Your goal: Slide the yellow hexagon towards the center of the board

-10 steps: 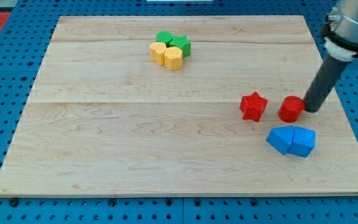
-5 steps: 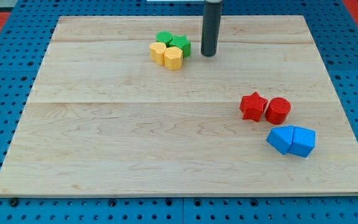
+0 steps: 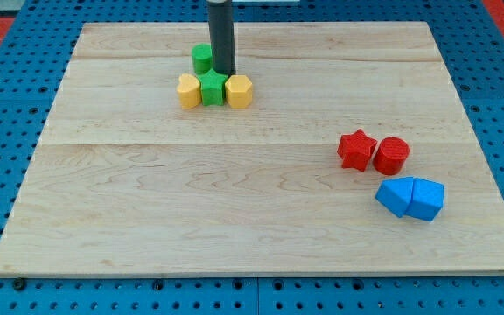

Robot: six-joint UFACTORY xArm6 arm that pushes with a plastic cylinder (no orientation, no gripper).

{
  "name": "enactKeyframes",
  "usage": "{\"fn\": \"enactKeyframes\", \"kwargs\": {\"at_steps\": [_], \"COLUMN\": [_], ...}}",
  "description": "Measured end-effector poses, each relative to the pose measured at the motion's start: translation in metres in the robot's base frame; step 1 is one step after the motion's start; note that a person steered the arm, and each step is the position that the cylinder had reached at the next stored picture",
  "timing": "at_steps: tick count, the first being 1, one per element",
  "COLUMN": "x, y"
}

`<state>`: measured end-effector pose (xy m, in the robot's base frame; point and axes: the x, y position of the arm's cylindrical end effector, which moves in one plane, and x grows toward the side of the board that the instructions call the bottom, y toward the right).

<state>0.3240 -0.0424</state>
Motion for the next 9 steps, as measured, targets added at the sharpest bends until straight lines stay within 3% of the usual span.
{"fn": "enactKeyframes", "kwargs": {"at_steps": [1, 2, 3, 4, 5, 6, 7, 8, 9], "x": [0.005, 0.004, 0.033, 0.000, 0.025, 0.065, 0.062, 0.065, 0.068], "y": [0.004, 0.057, 0.114, 0.059, 0.020, 0.037, 0.064, 0.130, 0.121]}}
